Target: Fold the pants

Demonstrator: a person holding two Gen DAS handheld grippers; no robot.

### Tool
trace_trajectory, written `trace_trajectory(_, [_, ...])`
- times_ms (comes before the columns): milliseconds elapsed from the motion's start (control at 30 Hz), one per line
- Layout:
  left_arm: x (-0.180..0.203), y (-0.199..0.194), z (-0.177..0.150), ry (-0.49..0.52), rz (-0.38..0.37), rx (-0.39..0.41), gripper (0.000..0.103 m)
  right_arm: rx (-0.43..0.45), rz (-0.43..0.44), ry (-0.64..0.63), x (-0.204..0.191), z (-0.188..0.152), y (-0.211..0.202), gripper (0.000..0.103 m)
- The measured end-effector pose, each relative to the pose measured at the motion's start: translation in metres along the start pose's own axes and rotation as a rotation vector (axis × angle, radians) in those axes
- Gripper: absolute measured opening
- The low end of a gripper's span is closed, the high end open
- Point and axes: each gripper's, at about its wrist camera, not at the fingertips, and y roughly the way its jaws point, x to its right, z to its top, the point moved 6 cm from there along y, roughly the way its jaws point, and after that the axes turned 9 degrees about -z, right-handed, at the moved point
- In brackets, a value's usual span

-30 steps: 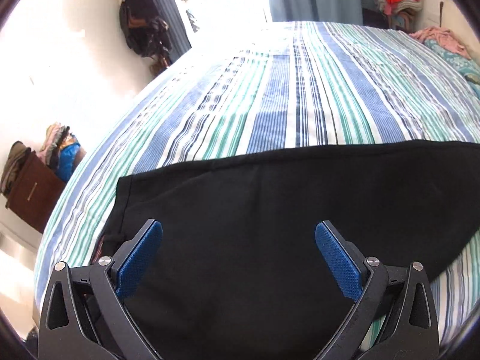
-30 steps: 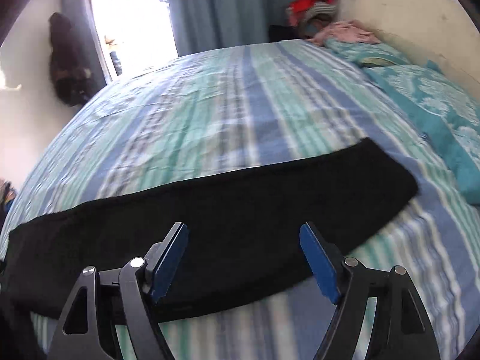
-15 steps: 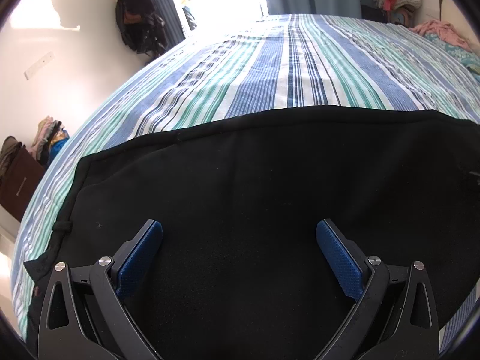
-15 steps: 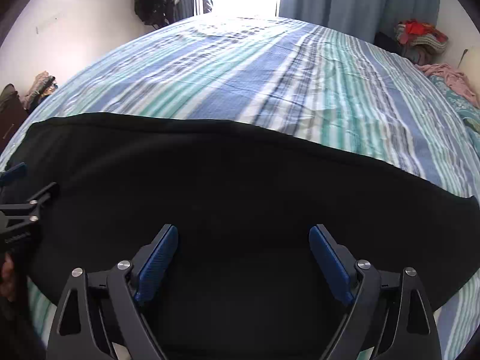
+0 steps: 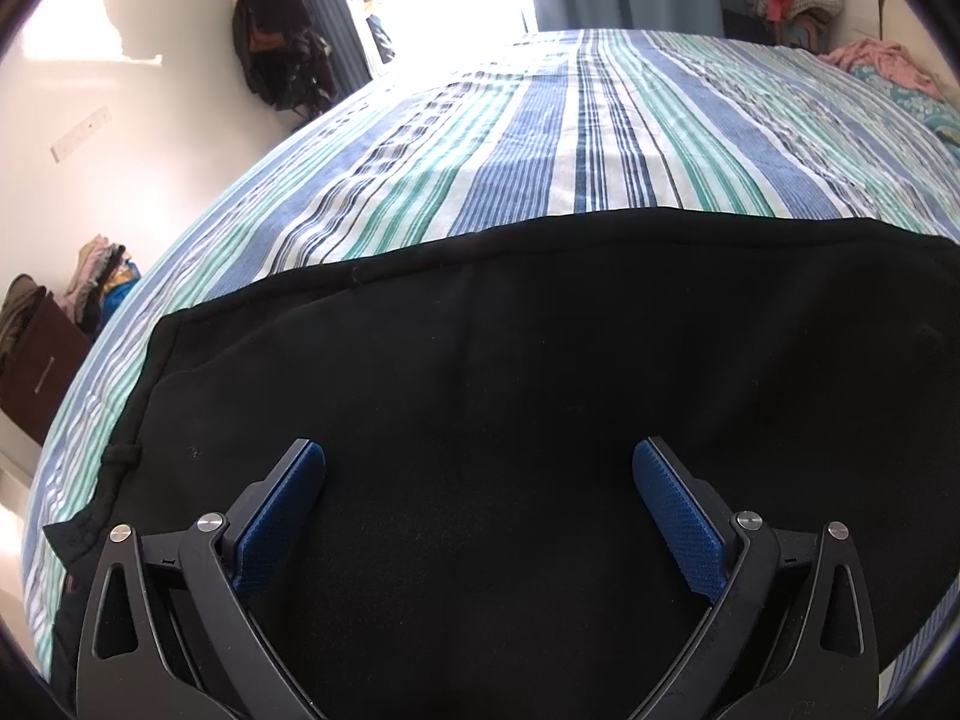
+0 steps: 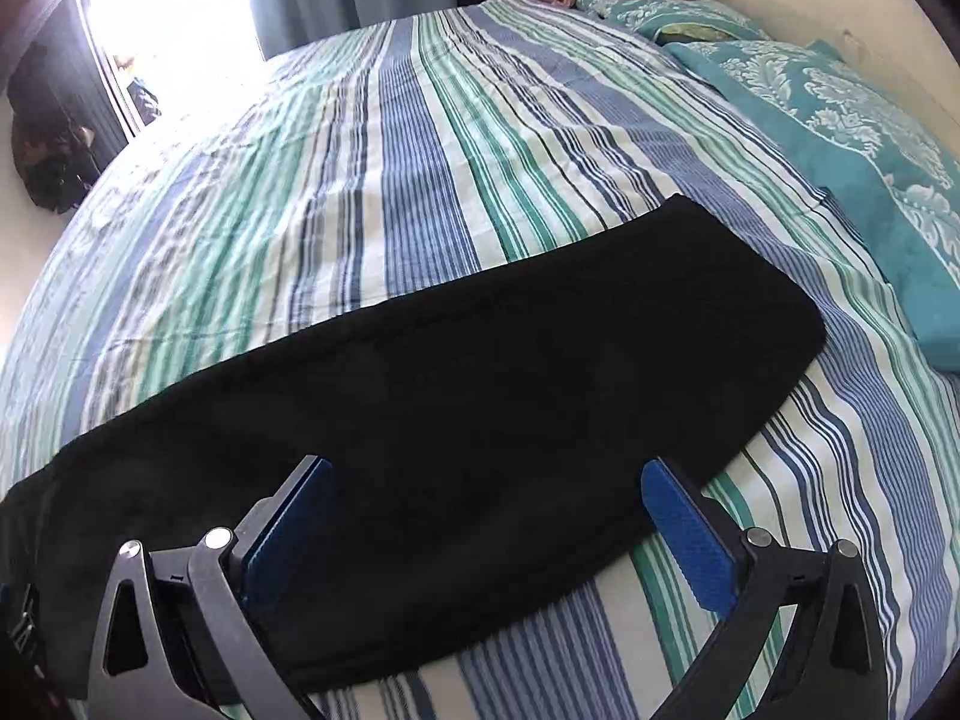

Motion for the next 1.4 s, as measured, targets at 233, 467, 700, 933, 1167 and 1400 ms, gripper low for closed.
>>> trace_trajectory(233, [0.002,-0.008,0.009,0.025,0.031,-0.062,0.102,0.099,0.173,-0.112,-0.053,-0.113,-0.152,0.103])
trace_trajectory(467, [0.050,-0.135,-0.032,0.121,-0.307,-0.024,0.102,0.125,0.174,-0.195,-0.063,-0.270,-0.221,0.103])
trace_trajectory(700, [0.091,-0.151,-0.148,0.284,-0.316,-0.140,0.103,0.028,0.176,-0.341,-0.071,-0.313,-0.185,0.103])
trace_trajectory(933, [0.028,-0.143,-0.142,0.142,-0.227,-0.199,0.103,0.066,0.050,-0.220,0.005,-0.299,-0.172,0.103])
trace_trajectory(1167, [-0.080,-0.128,-0.142,-0.118,-0.106,-0.211,0.103,0.032,-0.180,0.245,0.150,-0.284,-0.157,0.103])
trace_trajectory(1400, [-0.107,-0.124,-0.154,-0.154,-0.075,-0.141,0.103,0.192,-0.066,0.026,0.067,-0.268,-0.201,0.103])
